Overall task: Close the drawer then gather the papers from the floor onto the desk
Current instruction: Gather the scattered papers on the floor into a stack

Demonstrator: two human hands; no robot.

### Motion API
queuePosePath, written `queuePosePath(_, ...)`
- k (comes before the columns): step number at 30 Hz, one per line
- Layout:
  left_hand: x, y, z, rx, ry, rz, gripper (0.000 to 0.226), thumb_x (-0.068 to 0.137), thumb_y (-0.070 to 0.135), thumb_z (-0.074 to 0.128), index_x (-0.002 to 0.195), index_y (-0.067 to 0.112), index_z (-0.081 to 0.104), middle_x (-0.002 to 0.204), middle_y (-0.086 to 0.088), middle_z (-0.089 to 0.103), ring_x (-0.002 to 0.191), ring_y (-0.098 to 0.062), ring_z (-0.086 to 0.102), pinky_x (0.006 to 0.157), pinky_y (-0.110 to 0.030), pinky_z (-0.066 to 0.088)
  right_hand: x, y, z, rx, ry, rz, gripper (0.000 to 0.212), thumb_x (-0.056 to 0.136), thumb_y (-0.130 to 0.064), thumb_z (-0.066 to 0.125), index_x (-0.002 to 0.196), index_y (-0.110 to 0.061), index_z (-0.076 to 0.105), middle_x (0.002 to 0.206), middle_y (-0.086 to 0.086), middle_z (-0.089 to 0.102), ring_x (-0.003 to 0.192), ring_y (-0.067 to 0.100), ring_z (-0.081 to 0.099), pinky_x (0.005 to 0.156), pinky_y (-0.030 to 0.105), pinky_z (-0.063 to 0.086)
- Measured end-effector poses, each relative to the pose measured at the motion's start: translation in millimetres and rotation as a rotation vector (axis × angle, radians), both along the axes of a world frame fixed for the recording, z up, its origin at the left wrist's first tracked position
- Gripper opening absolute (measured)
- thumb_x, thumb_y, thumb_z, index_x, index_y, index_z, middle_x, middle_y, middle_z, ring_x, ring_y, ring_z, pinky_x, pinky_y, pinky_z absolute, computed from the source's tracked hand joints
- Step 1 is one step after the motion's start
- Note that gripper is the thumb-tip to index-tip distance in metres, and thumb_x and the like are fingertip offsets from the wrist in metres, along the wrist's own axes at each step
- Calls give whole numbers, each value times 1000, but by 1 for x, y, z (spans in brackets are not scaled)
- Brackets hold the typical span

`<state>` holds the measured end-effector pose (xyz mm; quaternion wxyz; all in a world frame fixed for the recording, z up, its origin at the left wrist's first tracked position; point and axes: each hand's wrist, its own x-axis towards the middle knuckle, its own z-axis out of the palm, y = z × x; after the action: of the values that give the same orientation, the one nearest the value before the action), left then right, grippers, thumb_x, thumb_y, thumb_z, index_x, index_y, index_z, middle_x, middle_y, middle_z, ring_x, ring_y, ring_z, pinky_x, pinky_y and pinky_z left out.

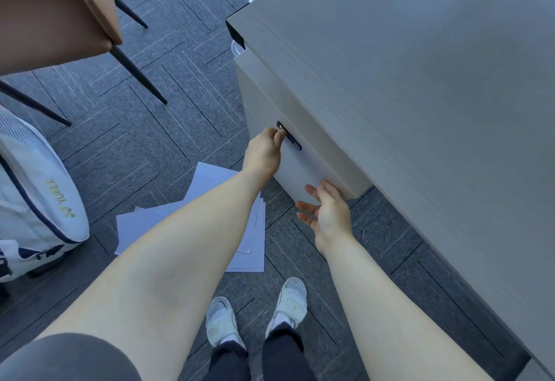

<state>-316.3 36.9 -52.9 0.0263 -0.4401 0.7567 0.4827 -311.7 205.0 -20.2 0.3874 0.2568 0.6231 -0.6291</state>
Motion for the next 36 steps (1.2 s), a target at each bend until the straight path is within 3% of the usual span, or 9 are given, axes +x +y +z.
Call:
queuePosePath(3, 30, 8, 3, 69, -8, 68, 45, 96, 40, 38, 114, 2, 56, 107, -18, 65, 99, -35, 59, 76, -35, 39, 8, -13, -4, 36, 50, 194, 23, 101, -19, 45, 122, -19, 53, 108, 4, 67, 66, 21, 61, 58, 31, 49)
queuePosePath(10, 207, 0, -81, 166, -278, 279, 22, 90, 25, 39, 70, 16, 39, 68, -3, 42, 64, -21, 36, 58, -30, 27, 67, -58, -77, 240, 58, 893, 31, 95, -18, 49, 123, -13, 59, 104, 8, 68, 67, 20, 56, 55, 27, 45)
queuePosePath(15, 306, -22, -208, 366, -406, 520, 18, 69, 32, 43, 58, 19, 37, 81, 1, 37, 66, -33, 47, 61, -31, 32, 117, -89, -218, 395, 135, 1215, 46, 86, -23, 52, 133, -20, 53, 97, 1, 64, 70, 19, 59, 71, 36, 51)
queuePosePath(16, 326, -26, -239, 394, -418, 581, 22, 66, 30, 47, 52, 18, 35, 117, -12, 44, 91, -48, 61, 59, -31, 30, 127, -96, -252, 413, 139, 1274, 49, 87, -25, 52, 135, -21, 51, 95, 1, 63, 72, 20, 60, 71, 37, 51)
queuePosePath(17, 344, -31, -268, 441, -425, 663, 23, 60, 30, 52, 49, 17, 36, 64, -19, 52, 76, -15, 31, 58, -32, 29, 139, -103, -286, 430, 138, 1334, 50, 87, -27, 53, 137, -21, 49, 96, 2, 63, 76, 22, 61, 71, 37, 51)
queuePosePath(22, 421, -63, -410, 537, -315, 1071, 28, 83, 23, 63, 105, 6, 62, 100, -11, 58, 88, -26, 55, 84, -38, 49, 187, -164, -441, 467, 390, 1683, 66, 87, -44, 60, 145, -22, 41, 129, 5, 60, 103, 25, 63, 85, 34, 49)
queuePosePath(27, 480, -99, -542, 445, -226, 1435, 54, 58, 35, 68, 101, 4, 61, 110, -17, 66, 91, -35, 66, 80, -41, 55, 232, -260, -541, 568, 770, 1853, 86, 76, -61, 67, 145, -21, 36, 137, 7, 52, 125, 31, 50, 87, 41, 45)
queuePosePath(32, 484, -113, -556, 279, -170, 1602, 39, 75, 21, 63, 105, 5, 44, 90, -11, 54, 73, -30, 56, 66, -40, 51, 274, -293, -585, 654, 1005, 1837, 40, 79, -35, 68, 108, -14, 49, 108, 9, 65, 101, 32, 61, 69, 34, 38)
queuePosePath(36, 490, -114, -562, 291, -129, 1556, 12, 67, 15, 58, 72, 10, 48, 73, -11, 51, 58, -26, 43, 59, -30, 38, 284, -314, -587, 528, 1347, 1822, 13, 87, -13, 51, 96, -17, 60, 109, 9, 62, 106, 32, 55, 76, 35, 33)
